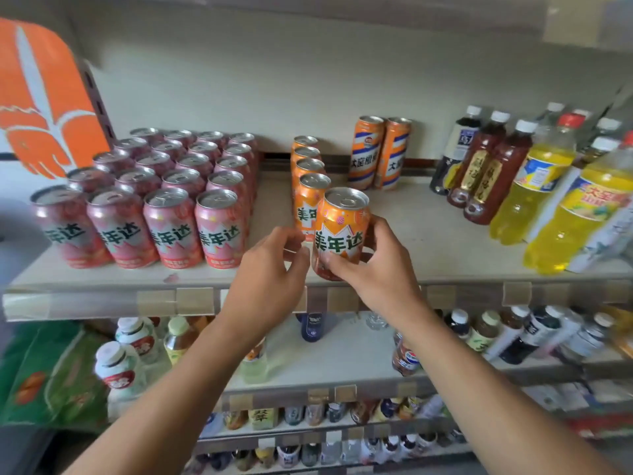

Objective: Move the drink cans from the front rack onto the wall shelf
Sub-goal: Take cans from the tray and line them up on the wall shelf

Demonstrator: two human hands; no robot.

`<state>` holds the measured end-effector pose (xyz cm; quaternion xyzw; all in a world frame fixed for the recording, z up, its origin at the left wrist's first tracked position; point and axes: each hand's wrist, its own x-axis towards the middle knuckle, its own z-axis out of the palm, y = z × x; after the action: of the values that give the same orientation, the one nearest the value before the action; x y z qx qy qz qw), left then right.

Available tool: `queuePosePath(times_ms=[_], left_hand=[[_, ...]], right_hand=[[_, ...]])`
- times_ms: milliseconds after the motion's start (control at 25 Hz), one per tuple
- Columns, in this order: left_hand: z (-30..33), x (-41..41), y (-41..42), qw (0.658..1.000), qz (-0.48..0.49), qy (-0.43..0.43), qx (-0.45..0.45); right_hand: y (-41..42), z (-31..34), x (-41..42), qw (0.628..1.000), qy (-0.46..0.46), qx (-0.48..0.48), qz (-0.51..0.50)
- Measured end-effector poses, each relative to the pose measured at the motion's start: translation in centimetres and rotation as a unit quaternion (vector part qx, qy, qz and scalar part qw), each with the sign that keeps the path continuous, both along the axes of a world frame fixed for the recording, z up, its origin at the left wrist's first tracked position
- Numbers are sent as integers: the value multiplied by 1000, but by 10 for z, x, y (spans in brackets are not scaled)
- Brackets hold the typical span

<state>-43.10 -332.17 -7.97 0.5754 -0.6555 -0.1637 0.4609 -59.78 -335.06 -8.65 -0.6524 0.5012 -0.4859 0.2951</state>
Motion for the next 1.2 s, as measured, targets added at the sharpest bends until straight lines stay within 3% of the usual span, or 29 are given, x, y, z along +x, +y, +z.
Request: queuePosePath(times_ms=[360,1200], left_hand=[[-15,14,-29,1000,22,-4,14],[-22,19,-50,996,39,-81,15]], right_hand=[[-43,-6,32,998,55,25,2],[-62,-20,29,994,88,59,17]])
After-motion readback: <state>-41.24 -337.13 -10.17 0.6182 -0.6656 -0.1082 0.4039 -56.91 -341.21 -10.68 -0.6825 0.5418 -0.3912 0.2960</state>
